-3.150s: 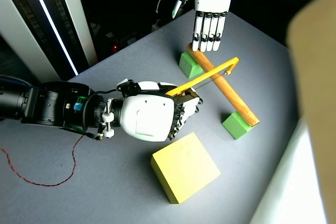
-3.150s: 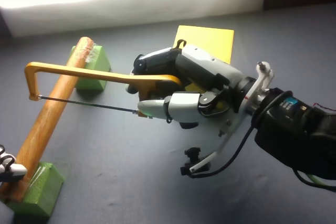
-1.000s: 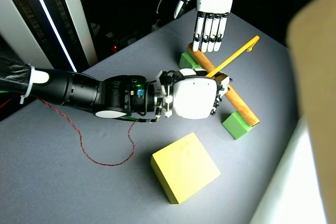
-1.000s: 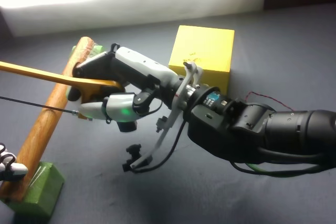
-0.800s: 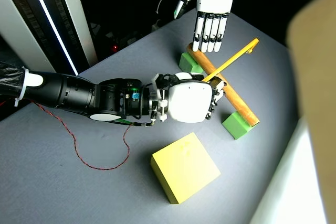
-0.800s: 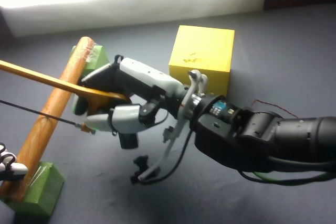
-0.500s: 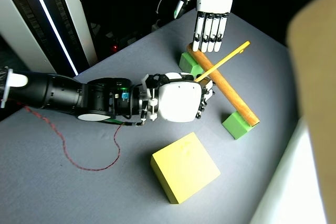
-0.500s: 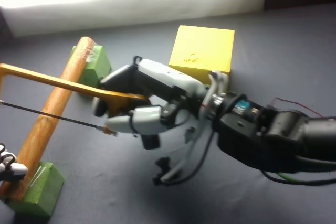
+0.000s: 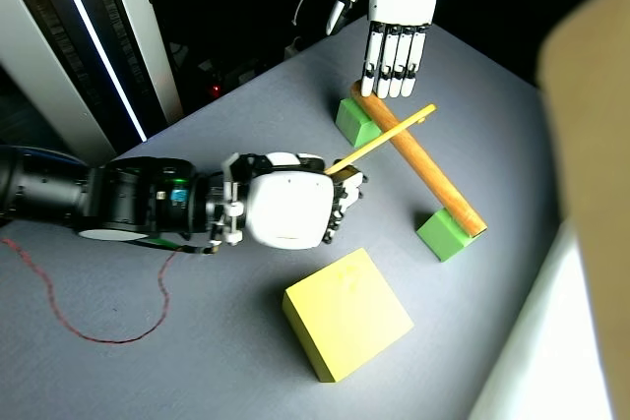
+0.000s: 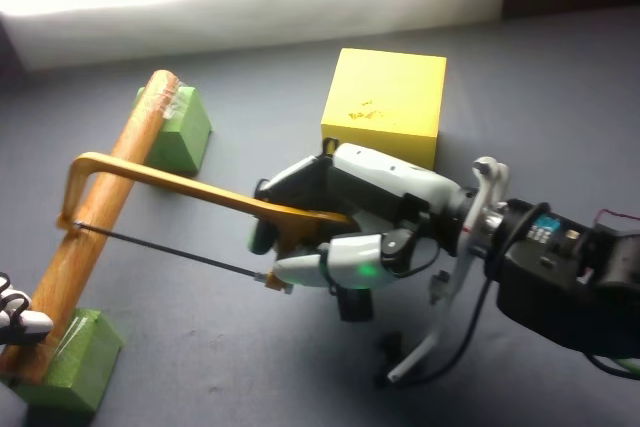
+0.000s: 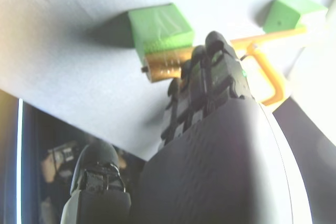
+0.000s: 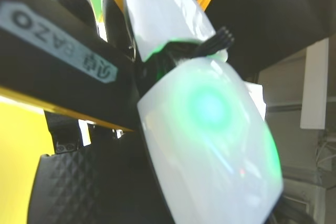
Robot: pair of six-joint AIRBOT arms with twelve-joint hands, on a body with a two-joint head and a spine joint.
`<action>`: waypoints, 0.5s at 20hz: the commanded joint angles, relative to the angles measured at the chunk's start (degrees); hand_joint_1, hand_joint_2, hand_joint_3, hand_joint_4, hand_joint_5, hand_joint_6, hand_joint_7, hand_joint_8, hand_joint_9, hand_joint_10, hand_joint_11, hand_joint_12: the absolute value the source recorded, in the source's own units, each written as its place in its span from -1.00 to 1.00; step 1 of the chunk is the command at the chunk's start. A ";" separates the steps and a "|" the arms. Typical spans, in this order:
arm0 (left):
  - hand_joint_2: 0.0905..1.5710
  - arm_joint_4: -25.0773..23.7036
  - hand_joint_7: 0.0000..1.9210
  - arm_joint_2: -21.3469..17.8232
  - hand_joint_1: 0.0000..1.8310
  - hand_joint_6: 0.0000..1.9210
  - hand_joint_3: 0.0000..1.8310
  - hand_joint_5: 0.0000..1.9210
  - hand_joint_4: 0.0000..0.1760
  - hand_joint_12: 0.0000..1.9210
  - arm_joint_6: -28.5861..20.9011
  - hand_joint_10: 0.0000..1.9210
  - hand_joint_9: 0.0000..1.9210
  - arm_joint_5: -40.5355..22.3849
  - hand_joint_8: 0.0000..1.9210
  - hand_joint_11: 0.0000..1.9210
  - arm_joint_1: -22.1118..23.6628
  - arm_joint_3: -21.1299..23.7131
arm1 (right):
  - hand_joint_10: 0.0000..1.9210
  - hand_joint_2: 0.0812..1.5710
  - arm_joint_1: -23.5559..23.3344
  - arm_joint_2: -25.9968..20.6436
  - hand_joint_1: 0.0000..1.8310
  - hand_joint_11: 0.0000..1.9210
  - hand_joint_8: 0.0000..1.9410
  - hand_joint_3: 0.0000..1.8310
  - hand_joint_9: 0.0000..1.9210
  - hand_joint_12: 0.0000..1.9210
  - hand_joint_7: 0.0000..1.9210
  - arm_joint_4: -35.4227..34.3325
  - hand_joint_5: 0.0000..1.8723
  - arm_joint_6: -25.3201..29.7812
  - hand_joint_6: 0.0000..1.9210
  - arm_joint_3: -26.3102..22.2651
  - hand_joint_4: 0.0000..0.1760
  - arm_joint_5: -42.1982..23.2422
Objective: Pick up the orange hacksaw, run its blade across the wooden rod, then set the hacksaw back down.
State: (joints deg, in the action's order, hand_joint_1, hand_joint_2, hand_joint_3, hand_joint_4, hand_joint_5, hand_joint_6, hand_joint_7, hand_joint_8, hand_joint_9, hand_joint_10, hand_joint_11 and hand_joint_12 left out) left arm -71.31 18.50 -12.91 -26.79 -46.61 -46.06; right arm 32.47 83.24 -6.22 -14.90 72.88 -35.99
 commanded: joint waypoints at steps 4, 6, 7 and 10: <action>0.52 1.03 -0.86 0.22 -0.92 -0.99 -1.00 -0.88 -1.00 -0.70 0.11 -0.99 -0.89 -1.01 -0.99 -1.00 0.34 -0.55 | 0.26 0.47 -0.40 -1.78 0.36 0.06 0.37 -1.00 0.09 0.50 -0.03 0.33 -0.11 -1.11 0.04 -1.29 -1.00 -9.96; 0.53 1.03 -0.87 0.22 -0.94 -1.00 -1.00 -0.89 -1.00 -0.71 0.11 -1.00 -0.90 -1.14 -1.00 -1.00 0.36 -0.54 | 0.26 0.47 -1.53 -3.71 0.36 0.06 0.39 -1.00 0.09 0.49 -0.04 0.60 -0.11 -2.75 0.03 -2.68 -1.00 -9.52; 0.53 1.03 -0.87 0.22 -0.93 -1.00 -1.00 -0.89 -1.00 -0.70 0.11 -1.00 -0.90 -1.14 -1.00 -1.00 0.37 -0.54 | 0.26 0.47 -1.95 -4.87 0.36 0.06 0.40 -1.00 0.09 0.49 -0.05 0.59 -0.11 -3.50 0.03 -3.71 -1.00 -9.02; 0.53 1.03 -0.88 0.26 -0.93 -1.00 -1.00 -0.89 -1.00 -0.72 0.11 -1.00 -0.91 -1.14 -1.00 -1.00 0.44 -0.55 | 0.25 0.47 -2.24 -9.27 0.36 0.11 0.39 -1.00 0.11 0.50 -0.04 0.58 -0.11 -5.43 0.04 -7.52 -1.00 -8.70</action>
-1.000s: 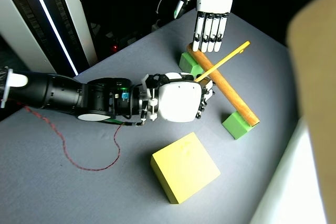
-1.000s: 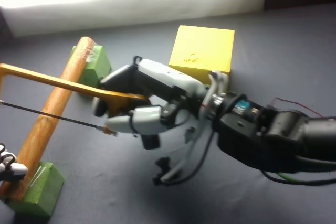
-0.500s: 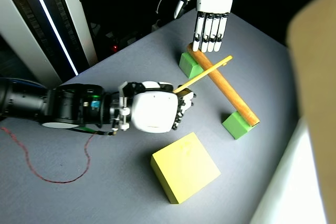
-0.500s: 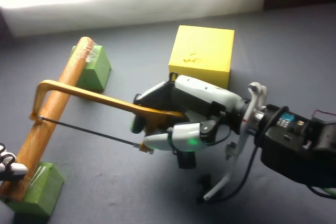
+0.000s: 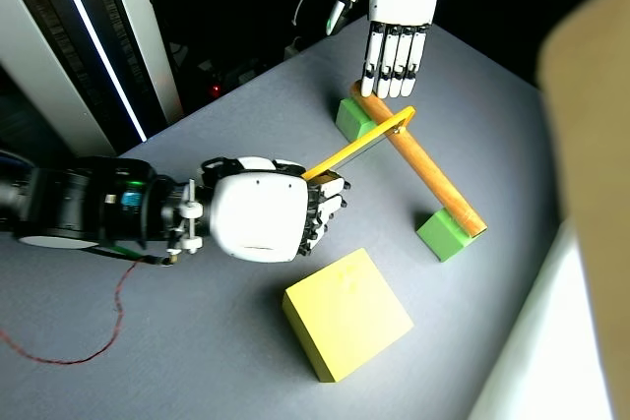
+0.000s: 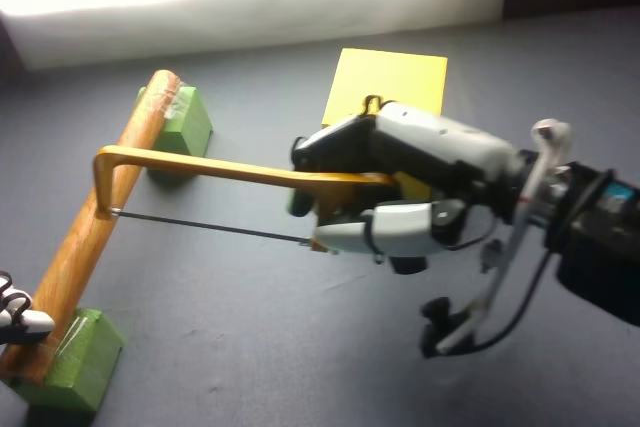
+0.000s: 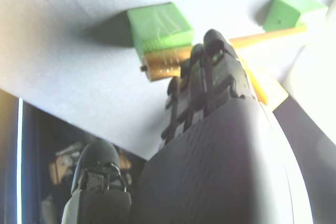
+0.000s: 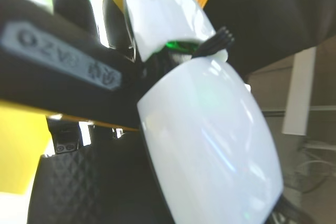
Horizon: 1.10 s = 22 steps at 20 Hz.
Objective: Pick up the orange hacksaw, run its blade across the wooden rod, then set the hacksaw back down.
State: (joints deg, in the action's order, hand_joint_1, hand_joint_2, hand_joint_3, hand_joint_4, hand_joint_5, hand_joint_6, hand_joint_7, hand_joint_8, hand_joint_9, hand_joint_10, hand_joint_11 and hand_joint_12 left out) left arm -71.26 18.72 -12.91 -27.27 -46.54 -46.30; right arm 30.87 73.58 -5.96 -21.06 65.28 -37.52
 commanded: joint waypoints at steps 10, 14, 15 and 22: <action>0.53 1.92 -0.89 0.66 -0.96 -1.00 -1.00 -0.91 -1.00 -0.71 0.10 -1.00 -0.91 -0.73 -1.00 -1.00 1.10 -2.88 | 0.26 0.46 6.66 -12.68 0.36 0.07 0.35 -1.00 0.10 0.53 -0.02 3.72 -0.11 -5.41 0.04 -10.31 -1.00 -12.48; 0.53 2.03 -0.88 0.91 -0.93 -1.00 -1.00 -0.90 -1.00 -0.70 0.10 -1.00 -0.91 -1.69 -1.00 -1.00 2.16 -4.67 | 0.15 0.43 9.97 -15.81 0.37 0.07 0.29 -1.00 0.11 0.38 0.00 8.86 -0.03 -6.97 -0.05 -11.25 -1.00 -13.26; 0.53 2.45 -0.89 0.91 -0.94 -1.00 -1.00 -0.90 -1.00 -0.70 0.10 -1.00 -0.91 -1.76 -1.00 -1.00 2.57 -4.87 | 0.15 0.42 11.15 -16.26 0.37 0.09 0.27 -1.00 0.13 0.37 0.01 8.89 -0.03 -6.49 -0.05 -11.56 -1.00 -14.17; 0.53 2.90 -0.87 1.59 -0.93 -1.00 -1.00 -0.88 -1.00 -0.67 0.12 -1.00 -0.89 -6.70 -1.00 -1.00 5.54 -6.39 | 0.17 0.36 18.69 -16.26 0.52 0.11 0.09 -1.00 0.15 0.22 -0.01 1.97 -0.01 2.27 -0.17 -11.90 -1.00 -20.51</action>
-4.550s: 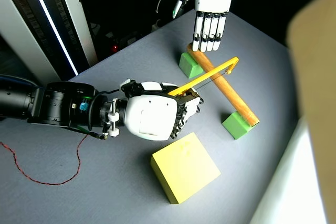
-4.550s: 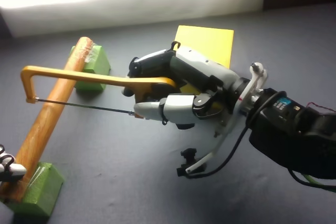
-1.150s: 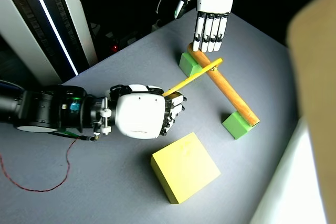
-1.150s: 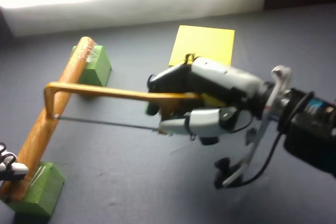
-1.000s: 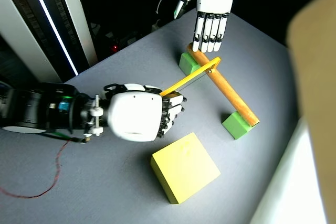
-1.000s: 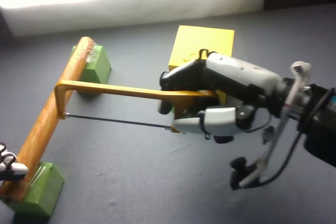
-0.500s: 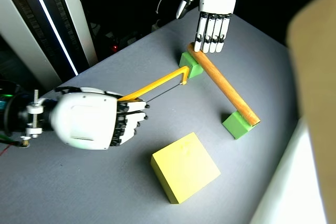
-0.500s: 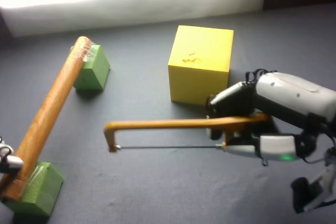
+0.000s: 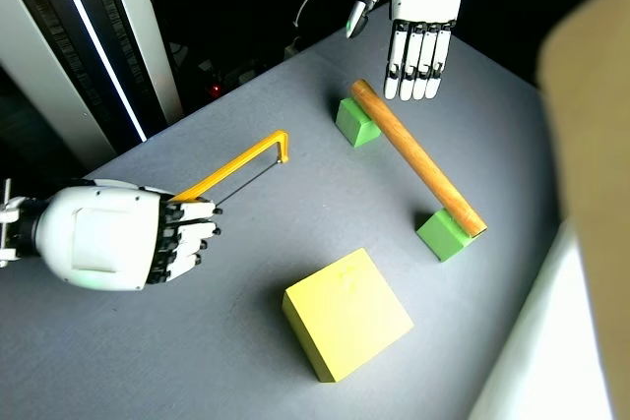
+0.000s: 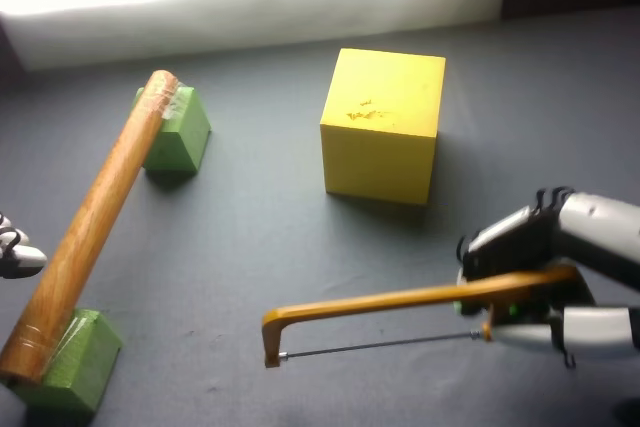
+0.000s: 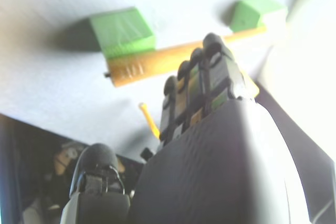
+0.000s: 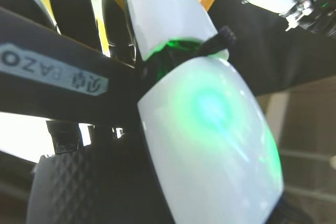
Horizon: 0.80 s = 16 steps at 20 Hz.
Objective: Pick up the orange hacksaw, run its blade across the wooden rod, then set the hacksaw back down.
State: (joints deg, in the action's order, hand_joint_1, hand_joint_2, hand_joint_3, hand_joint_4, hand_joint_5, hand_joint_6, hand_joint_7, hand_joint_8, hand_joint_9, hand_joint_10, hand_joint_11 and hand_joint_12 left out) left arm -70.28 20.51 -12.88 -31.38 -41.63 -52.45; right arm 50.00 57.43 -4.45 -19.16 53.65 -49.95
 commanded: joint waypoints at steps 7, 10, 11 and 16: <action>0.53 4.59 -0.88 0.91 -0.94 -1.00 -1.00 -0.89 -1.00 -0.70 7.56 -1.00 -0.91 -12.62 -1.00 -1.00 2.03 -1.61 | 0.06 0.45 0.75 0.37 0.35 0.04 0.29 -1.00 0.07 0.31 -0.02 -2.94 -0.08 13.77 0.04 -1.08 -1.00 -2.59; 0.55 5.95 -0.89 1.41 -0.96 -1.00 -1.00 -0.90 -1.00 -0.73 11.34 -1.00 -0.92 -15.81 -1.00 -1.00 2.77 -2.07 | 0.28 0.41 2.31 0.05 0.50 0.03 0.24 -1.00 0.06 0.29 -0.08 -3.02 -0.09 16.40 -0.05 -1.92 -1.00 -0.04; 0.54 5.95 -0.88 1.51 -0.95 -1.00 -1.00 -0.89 -1.00 -0.71 11.94 -1.00 -0.91 -16.67 -1.00 -1.00 2.90 -2.20 | 0.29 0.41 2.75 -0.03 0.50 0.01 0.23 -1.00 0.05 0.31 -0.08 -3.05 -0.08 16.75 -0.06 -2.14 -1.00 0.42; 0.55 5.93 -0.88 2.08 -0.94 -0.99 -1.00 -0.87 -1.00 -0.73 15.54 -1.00 -0.92 -21.27 -1.00 -1.00 4.11 -2.69 | 0.47 0.51 5.72 -0.66 0.48 -0.17 0.38 -1.00 -0.10 0.41 -0.17 -3.28 -0.28 18.06 0.22 -3.49 -1.00 1.26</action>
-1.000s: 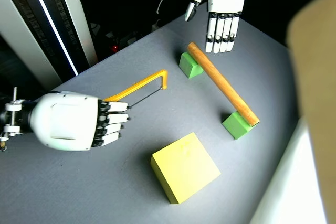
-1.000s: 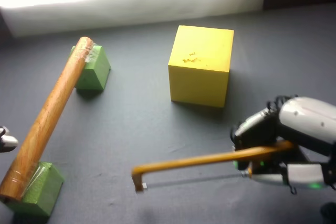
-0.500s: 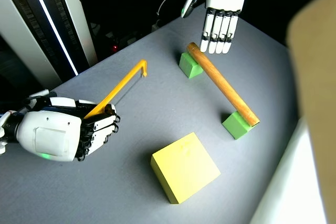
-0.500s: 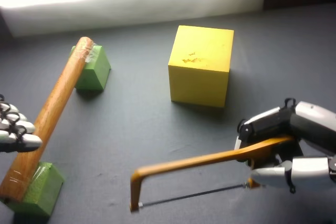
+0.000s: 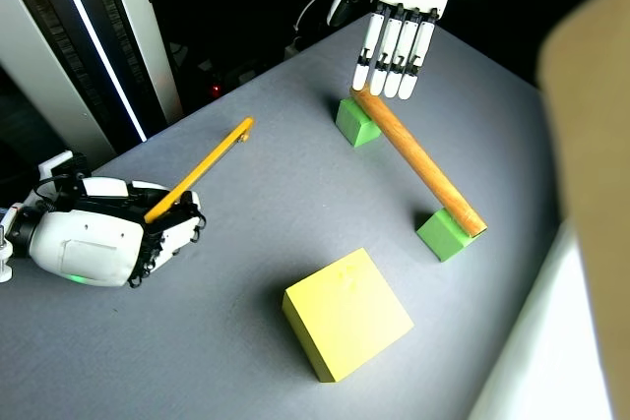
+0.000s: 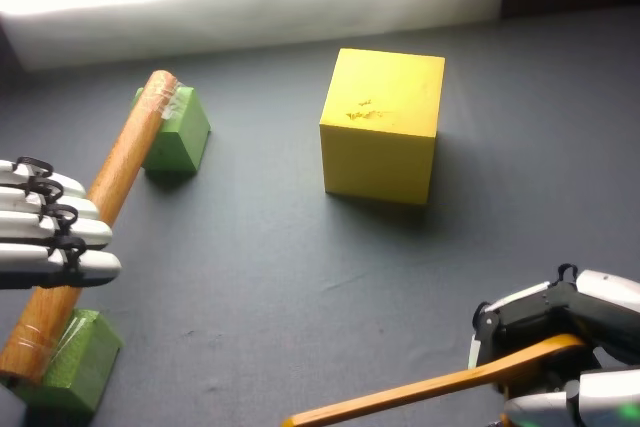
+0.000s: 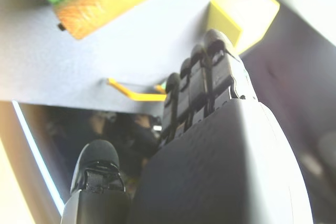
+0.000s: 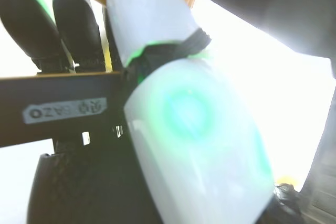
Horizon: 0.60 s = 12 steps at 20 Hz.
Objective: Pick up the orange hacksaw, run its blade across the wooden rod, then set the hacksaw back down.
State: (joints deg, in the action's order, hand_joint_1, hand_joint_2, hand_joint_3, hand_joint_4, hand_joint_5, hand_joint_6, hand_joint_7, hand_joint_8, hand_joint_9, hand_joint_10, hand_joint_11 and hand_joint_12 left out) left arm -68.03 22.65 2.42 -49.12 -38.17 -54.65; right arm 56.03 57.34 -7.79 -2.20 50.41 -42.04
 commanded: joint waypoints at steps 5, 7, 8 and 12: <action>0.54 1.12 -0.87 0.43 -0.92 -1.00 -1.00 -0.88 -1.00 -0.68 0.71 -1.00 -0.90 -7.62 -1.00 -1.00 1.69 -0.67 | -0.33 0.58 -0.35 -0.52 0.20 -0.44 -0.22 -1.00 -0.31 0.36 -0.29 -1.60 -0.26 -0.02 0.44 -0.27 -1.00 -7.73; 0.57 0.39 -0.91 0.60 -1.00 -1.00 -1.00 -0.92 -1.00 -0.75 0.71 -1.00 -0.94 -8.64 -1.00 -1.00 2.13 -0.60 | -0.90 0.53 -0.45 -0.52 0.20 -0.70 -0.97 -1.00 -0.41 0.20 -0.36 -2.03 -0.19 -0.46 0.36 -0.33 -1.00 -8.16; 0.57 0.39 -0.91 0.64 -1.00 -1.00 -1.00 -0.92 -1.00 -0.75 0.71 -1.00 -0.94 -8.67 -1.00 -1.00 2.24 -0.52 | -0.90 0.53 -0.52 -0.53 0.20 -0.70 -0.97 -1.00 -0.41 0.20 -0.36 -2.08 -0.19 -0.63 0.36 -0.38 -1.00 -8.16; 0.55 0.03 -0.90 0.70 -0.96 -1.00 -1.00 -0.90 -1.00 -0.69 0.72 -1.00 -0.92 -10.07 -1.00 -1.00 2.60 -0.19 | -1.00 0.34 -0.67 -0.71 0.09 -0.99 -1.00 -1.00 -0.74 -0.13 -0.66 -4.65 -0.40 -3.38 -0.99 -1.66 -1.00 -8.58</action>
State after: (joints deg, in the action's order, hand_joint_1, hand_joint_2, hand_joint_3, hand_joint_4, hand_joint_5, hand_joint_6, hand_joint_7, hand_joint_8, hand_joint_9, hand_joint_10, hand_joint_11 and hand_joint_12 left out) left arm -71.66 23.46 3.01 -55.55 -36.29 -54.92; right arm 55.96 56.88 -13.56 -6.48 48.80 -44.01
